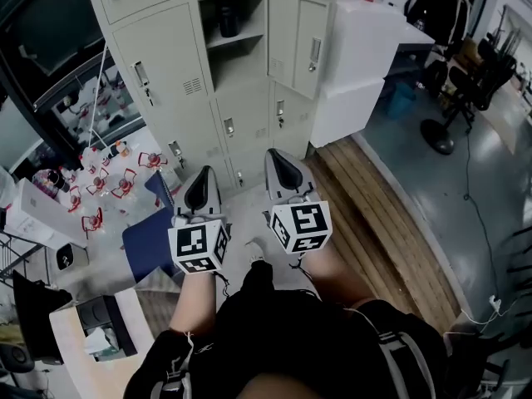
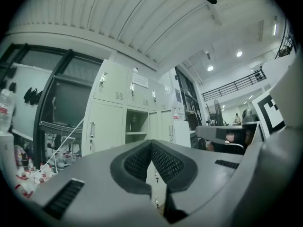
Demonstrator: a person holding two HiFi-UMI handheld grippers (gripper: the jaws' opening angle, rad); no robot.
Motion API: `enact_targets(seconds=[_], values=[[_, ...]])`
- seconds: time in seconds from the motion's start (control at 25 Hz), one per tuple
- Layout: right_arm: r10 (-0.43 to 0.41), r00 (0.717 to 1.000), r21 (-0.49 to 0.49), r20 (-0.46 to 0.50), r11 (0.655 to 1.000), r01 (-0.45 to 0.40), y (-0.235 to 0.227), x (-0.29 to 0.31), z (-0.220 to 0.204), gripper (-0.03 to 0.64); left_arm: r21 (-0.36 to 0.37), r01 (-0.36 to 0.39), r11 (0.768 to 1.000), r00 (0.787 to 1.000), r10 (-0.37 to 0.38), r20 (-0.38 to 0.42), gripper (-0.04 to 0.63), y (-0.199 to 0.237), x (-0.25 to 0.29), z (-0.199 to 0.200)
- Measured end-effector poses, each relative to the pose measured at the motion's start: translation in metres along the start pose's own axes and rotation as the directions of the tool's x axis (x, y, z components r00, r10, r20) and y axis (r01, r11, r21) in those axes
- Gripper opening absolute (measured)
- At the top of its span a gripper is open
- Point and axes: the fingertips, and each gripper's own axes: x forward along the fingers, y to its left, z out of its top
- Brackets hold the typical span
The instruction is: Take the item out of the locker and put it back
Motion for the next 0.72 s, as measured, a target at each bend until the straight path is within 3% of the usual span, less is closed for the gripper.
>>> enact_targets(seconds=[0.28, 0.72], values=[[0.015, 1.000, -0.009, 0.008, 1.000, -0.015, -0.038, 0.084, -0.007, 0.015, -0.017, -0.005, 1.000, 1.000, 0.006, 0.031, 0.012, 0.028, 0.088, -0.002], [0.032, 0.999, 0.014, 0.014, 0.999, -0.032, -0.095, 0.266, -0.008, 0.015, -0.009, -0.005, 1.000, 0.999, 0.005, 0.033, 0.013, 0.101, 0.258, 0.012]])
